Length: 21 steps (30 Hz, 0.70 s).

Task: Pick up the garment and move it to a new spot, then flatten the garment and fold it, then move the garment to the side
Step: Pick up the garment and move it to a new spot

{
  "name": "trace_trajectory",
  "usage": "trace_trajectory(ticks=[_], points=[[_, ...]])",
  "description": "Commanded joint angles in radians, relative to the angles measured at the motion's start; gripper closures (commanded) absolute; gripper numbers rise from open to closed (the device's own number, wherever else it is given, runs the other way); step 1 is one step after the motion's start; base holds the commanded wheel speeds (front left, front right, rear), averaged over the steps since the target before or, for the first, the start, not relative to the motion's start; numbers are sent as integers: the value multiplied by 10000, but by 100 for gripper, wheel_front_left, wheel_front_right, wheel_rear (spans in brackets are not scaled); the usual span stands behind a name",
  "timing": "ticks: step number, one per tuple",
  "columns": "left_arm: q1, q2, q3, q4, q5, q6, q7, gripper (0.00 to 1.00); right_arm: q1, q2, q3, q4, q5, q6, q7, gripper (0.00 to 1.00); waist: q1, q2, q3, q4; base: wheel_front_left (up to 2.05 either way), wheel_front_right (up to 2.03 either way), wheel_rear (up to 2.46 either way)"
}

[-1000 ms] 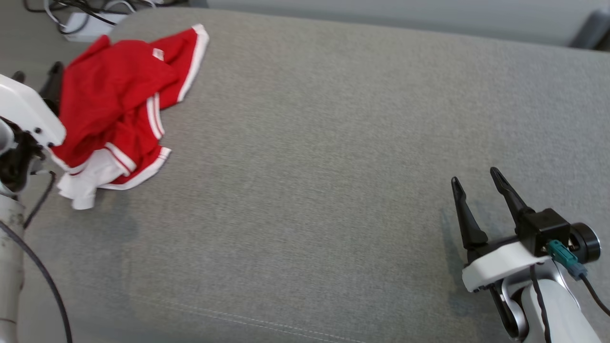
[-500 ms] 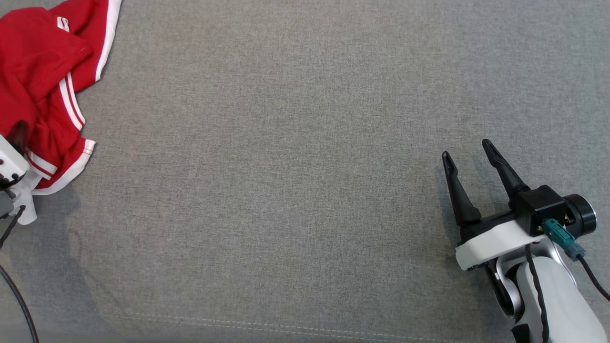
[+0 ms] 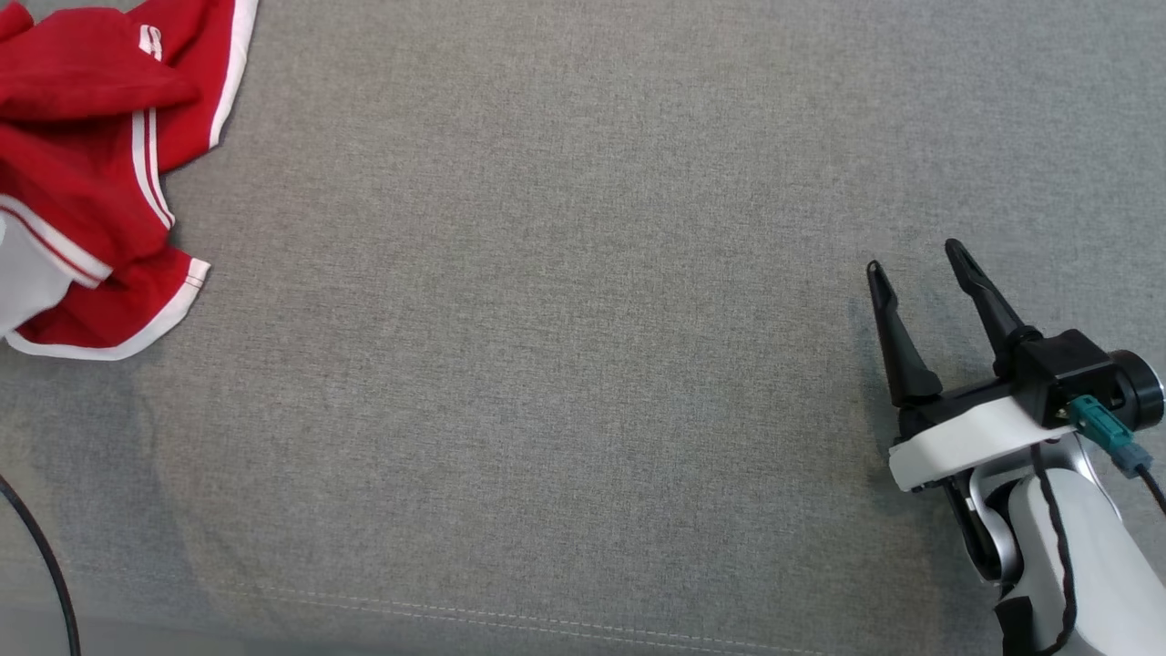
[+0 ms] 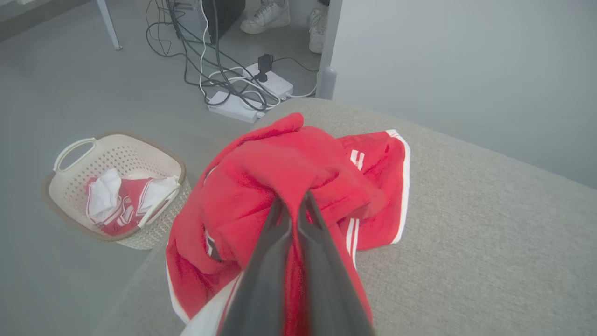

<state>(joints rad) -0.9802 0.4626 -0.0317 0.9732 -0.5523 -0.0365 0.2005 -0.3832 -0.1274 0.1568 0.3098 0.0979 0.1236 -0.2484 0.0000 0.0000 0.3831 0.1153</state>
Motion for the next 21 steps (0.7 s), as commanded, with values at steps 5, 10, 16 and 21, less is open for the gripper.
trace_trajectory(ticks=[5,10,16,21], points=[[-641,786,-190,-890,452,-268,-857,100,158,-21,-127,-200,242,71,-134,0,0,0,-410,140,0,0,0],[-418,723,-641,-1632,774,-465,-1388,100,347,32,-175,-161,252,71,-134,0,0,0,-869,-14,0,0,0],[882,399,-955,-3371,777,-488,-1709,100,749,190,-224,-354,291,71,-134,0,0,0,-1440,-521,0,0,0],[2785,47,-874,-5501,555,62,-1701,100,1085,320,-268,-631,306,71,-134,0,0,0,-1829,-1277,0,0,0]])
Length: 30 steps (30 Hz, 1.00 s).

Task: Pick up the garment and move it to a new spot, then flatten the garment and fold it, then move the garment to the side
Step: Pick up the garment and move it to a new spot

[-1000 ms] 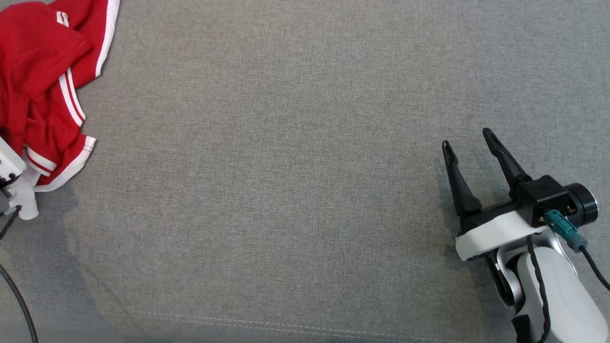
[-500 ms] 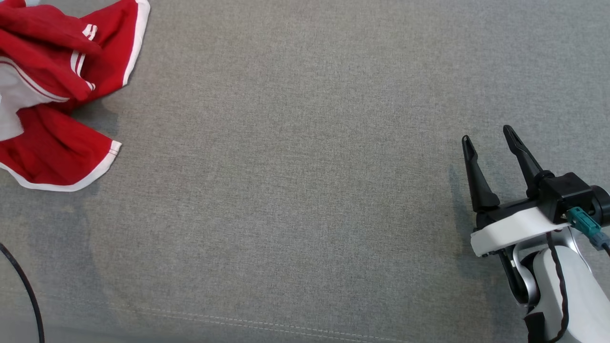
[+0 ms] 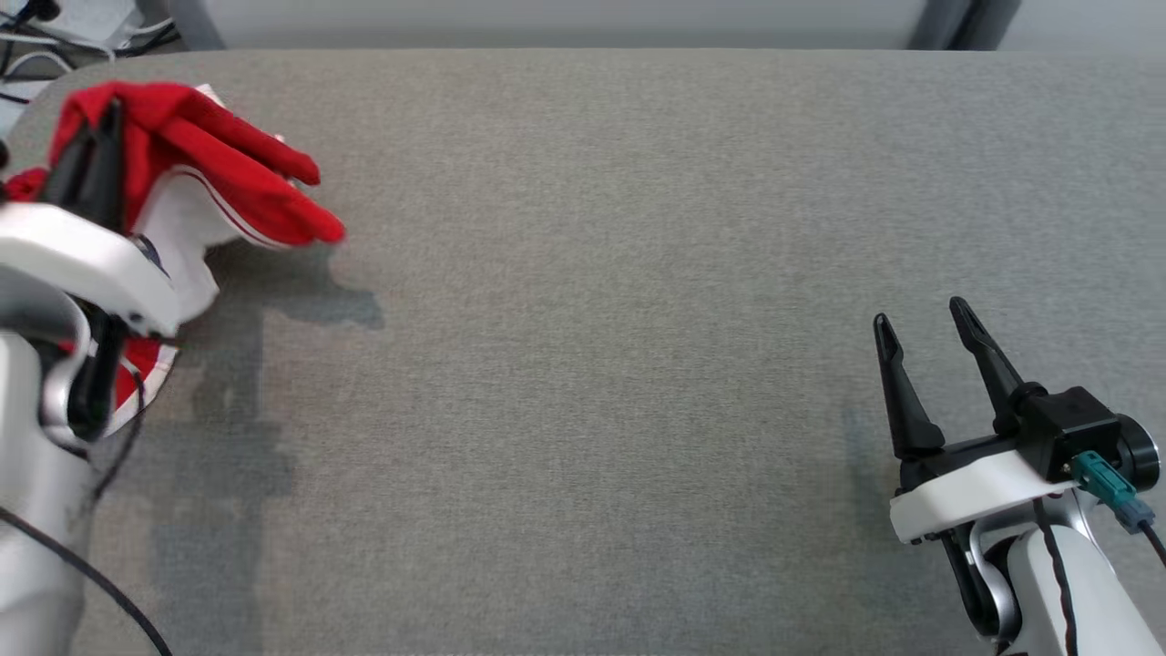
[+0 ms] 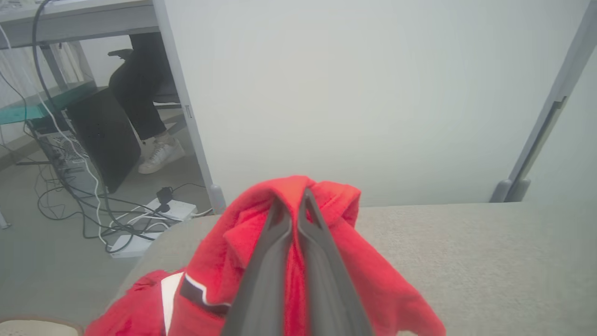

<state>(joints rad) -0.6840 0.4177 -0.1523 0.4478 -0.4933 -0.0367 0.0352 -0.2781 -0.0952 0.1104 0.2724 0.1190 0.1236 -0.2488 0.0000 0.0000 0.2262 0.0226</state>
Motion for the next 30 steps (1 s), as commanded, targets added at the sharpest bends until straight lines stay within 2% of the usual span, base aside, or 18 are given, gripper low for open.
trace_trajectory(ticks=[1,7,14,19,22,23,26,30], points=[[261,398,322,-695,-77,210,21,100,114,12,183,-302,91,71,-130,0,0,0,-324,-519,0,0,0],[2417,-171,-56,-3100,-114,952,528,100,587,72,14,-612,57,71,-130,0,0,0,-535,-1554,0,0,0],[2934,-1098,-1163,-4185,-31,1088,977,100,788,-28,-310,-840,105,71,-130,0,0,0,-569,-2602,0,0,0],[2100,-1804,-1842,-3784,113,985,1040,100,727,13,-288,-856,220,71,-130,0,0,0,-406,-3125,0,0,0],[1450,-2305,-2310,-3161,178,750,985,100,649,42,-260,-852,292,71,-130,0,0,0,-243,-3315,0,0,0],[1450,-2305,-2310,-3161,178,750,985,100,649,42,-260,-852,292,71,-130,0,0,0,-243,-3315,0,0,0],[872,-2822,-2782,-2024,250,488,839,100,507,130,-216,-876,356,71,-130,0,0,0,23,-3512,0,0,0],[738,-3089,-3075,-752,150,228,710,100,454,224,-154,-872,425,71,-130,0,0,0,226,-3532,0,0,0]])
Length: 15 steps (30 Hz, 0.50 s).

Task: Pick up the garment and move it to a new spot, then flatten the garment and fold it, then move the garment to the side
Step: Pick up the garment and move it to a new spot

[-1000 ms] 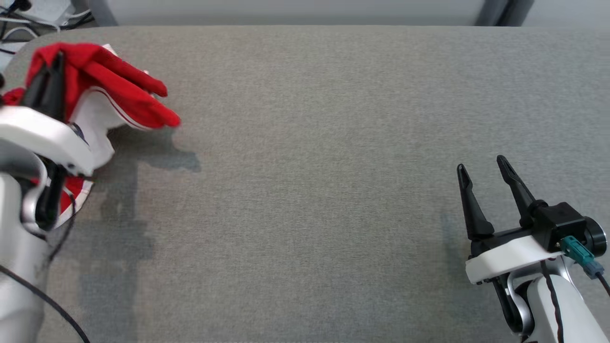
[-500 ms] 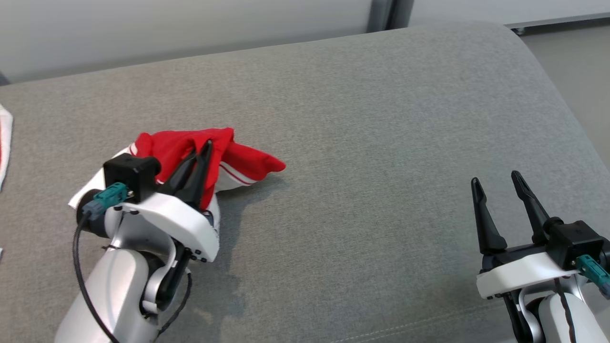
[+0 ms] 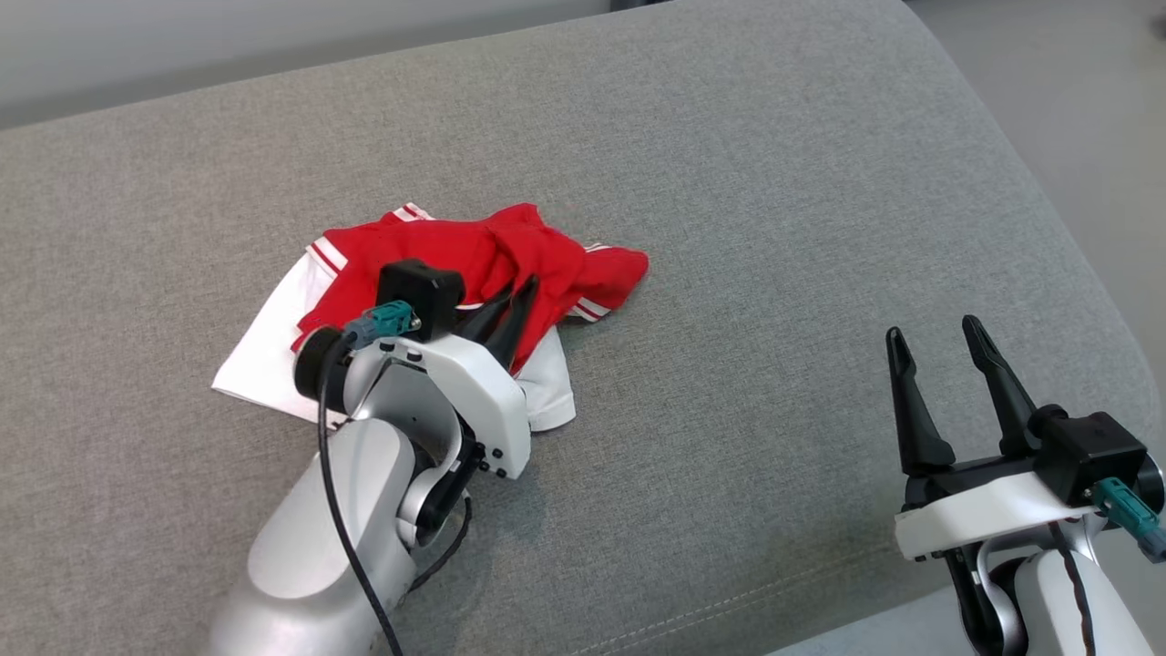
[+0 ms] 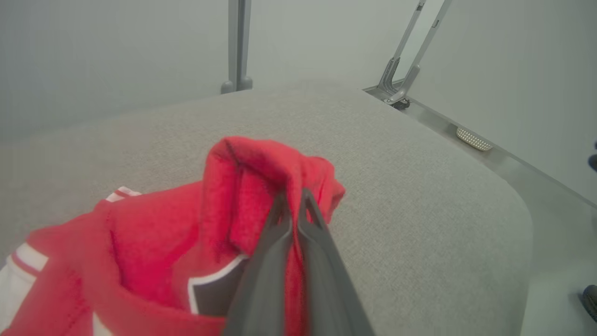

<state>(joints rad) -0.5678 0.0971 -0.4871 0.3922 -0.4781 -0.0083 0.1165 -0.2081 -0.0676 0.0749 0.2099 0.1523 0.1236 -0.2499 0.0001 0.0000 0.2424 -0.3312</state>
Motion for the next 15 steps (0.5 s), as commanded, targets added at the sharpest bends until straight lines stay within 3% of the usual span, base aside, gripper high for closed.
trace_trajectory(ticks=[1,2,3,7,11,15], points=[[-433,65,206,75,-33,-127,-150,98,-249,-38,203,-225,104,71,-118,0,0,0,89,42,0,0,0],[-438,9,133,319,-83,-209,-163,69,-249,-27,185,-204,113,71,-118,0,0,0,106,101,0,0,0],[-468,-36,70,474,-84,-270,-274,0,-256,-16,163,-187,126,71,-118,0,0,0,115,169,0,0,0],[-512,-137,-41,597,-69,-345,-770,0,-249,6,85,-166,92,71,-118,0,0,0,21,548,0,0,0],[-241,86,-1,-148,60,-217,-1156,0,-224,-64,-26,-172,43,71,-118,0,0,0,-201,1083,0,0,0],[669,878,591,-1729,296,612,-1571,0,-115,-217,-177,-229,-48,71,-118,0,0,0,-523,1878,0,0,0]])
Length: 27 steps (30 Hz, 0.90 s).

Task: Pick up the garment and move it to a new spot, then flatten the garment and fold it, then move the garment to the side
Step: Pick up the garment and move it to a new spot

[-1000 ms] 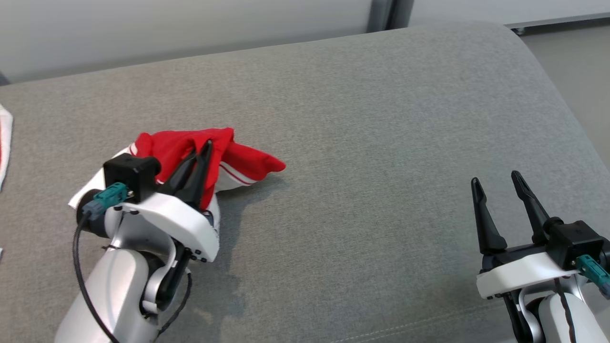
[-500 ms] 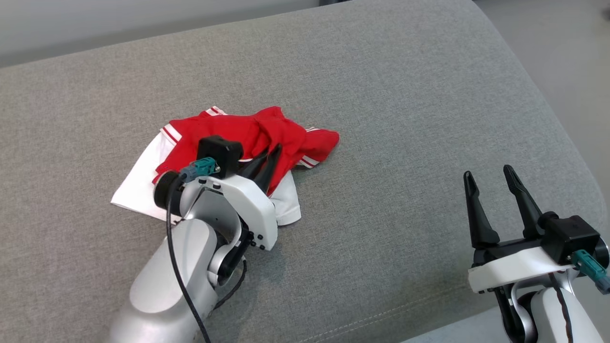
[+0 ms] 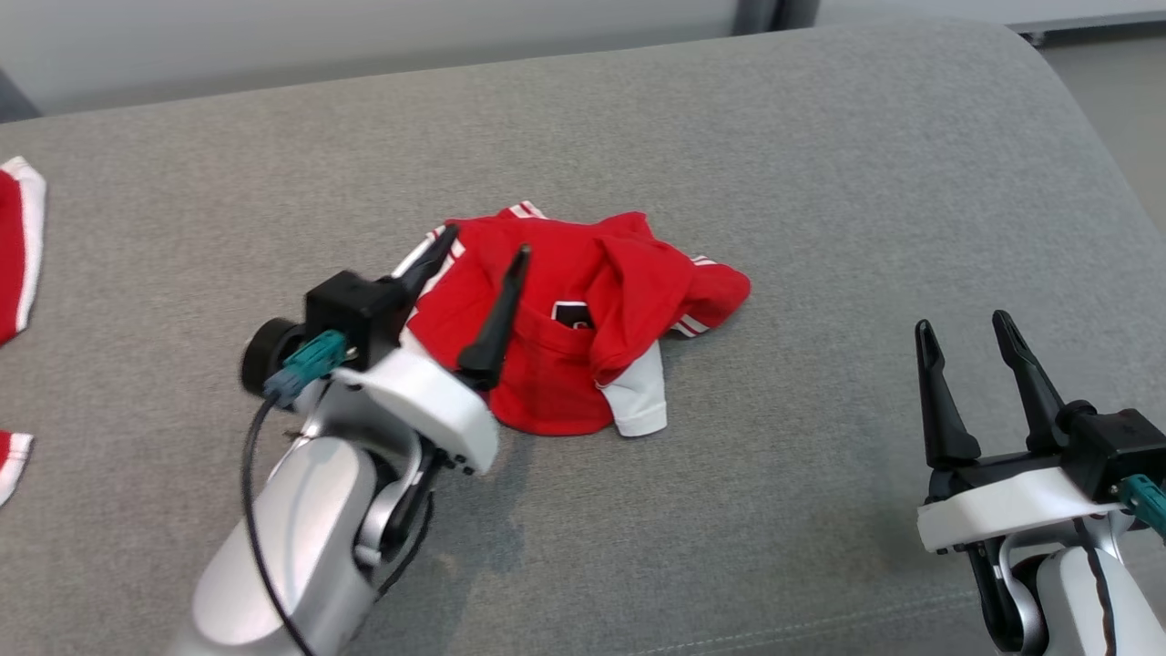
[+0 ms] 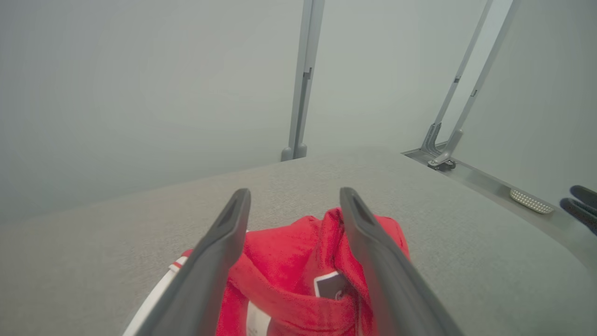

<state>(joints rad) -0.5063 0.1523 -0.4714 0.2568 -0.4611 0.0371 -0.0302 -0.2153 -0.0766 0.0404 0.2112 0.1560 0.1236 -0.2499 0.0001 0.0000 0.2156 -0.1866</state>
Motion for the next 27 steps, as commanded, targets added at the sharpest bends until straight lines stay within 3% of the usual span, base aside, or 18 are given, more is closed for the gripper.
trace_trajectory(ticks=[1,10,27], points=[[284,504,590,-679,170,347,-186,0,1,-150,129,-244,-47,71,-118,0,0,0,-338,601,0,0,0],[2622,1704,1867,-2197,92,1516,-621,0,499,-380,6,-138,-183,71,-118,0,0,0,-993,1603,0,0,0],[4956,2317,2274,-2810,-87,2031,-730,0,1937,-153,116,77,-276,71,-118,0,0,0,-2121,1632,0,0,0]])
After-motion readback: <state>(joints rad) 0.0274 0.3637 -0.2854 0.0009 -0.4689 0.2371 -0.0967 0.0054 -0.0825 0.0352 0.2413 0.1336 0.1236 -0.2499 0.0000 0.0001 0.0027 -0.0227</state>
